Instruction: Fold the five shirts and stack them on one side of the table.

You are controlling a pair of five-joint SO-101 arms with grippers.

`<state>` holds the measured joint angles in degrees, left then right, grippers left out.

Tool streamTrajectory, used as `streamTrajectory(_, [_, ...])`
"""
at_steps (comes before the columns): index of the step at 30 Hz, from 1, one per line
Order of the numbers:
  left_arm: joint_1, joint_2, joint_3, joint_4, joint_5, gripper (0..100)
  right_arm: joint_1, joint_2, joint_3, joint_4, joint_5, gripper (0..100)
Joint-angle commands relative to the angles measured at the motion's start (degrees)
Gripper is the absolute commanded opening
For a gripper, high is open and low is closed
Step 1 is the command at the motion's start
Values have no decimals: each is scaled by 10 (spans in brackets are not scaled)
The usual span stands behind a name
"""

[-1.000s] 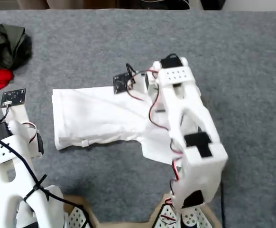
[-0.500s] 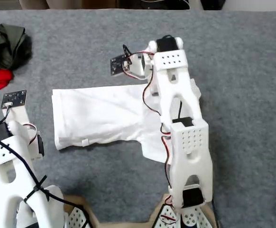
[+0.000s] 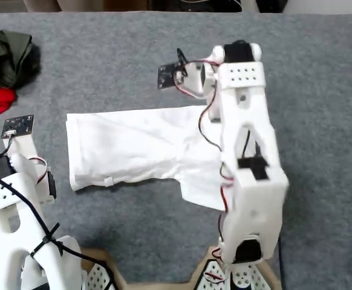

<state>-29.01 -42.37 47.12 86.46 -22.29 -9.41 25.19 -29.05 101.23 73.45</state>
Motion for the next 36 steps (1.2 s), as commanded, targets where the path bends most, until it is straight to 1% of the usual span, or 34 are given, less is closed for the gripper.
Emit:
streamTrajectory(1, [-3, -7, -28, 1, -3, 20, 4, -192, 243, -6, 32, 125])
streamTrajectory(3, [-3, -7, -28, 0, -3, 20, 0, -290, 380, -54, 32, 162])
streamTrajectory(7, [-2, -7, -28, 0, -3, 20, -10, -456, 627, -136, 32, 270])
streamTrajectory(9, [-2, -7, -28, 0, -3, 20, -29, -510, 715, -152, 30, 304])
streamTrajectory(11, [-2, -7, -28, 0, -3, 20, -43, -540, 776, -156, 24, 312])
streamTrajectory(14, [-2, -7, -28, 0, -3, 20, -51, -552, 818, -180, -4, 311])
streamTrajectory(22, [-2, -7, -28, 0, -3, 20, -51, -552, 888, -231, -8, 311])
streamTrajectory(26, [-2, -7, -27, 0, -3, 20, -51, -552, 923, -286, -33, 309])
streamTrajectory(28, [-2, -7, -27, 2, -3, 20, -51, -552, 937, -311, -35, 284])
streamTrajectory(33, [-2, -7, -25, 4, -3, 20, -51, -551, 962, -341, -35, 113])
streamTrajectory(36, [-3, -7, -24, 4, -3, 20, -48, -551, 974, -357, -35, 44])
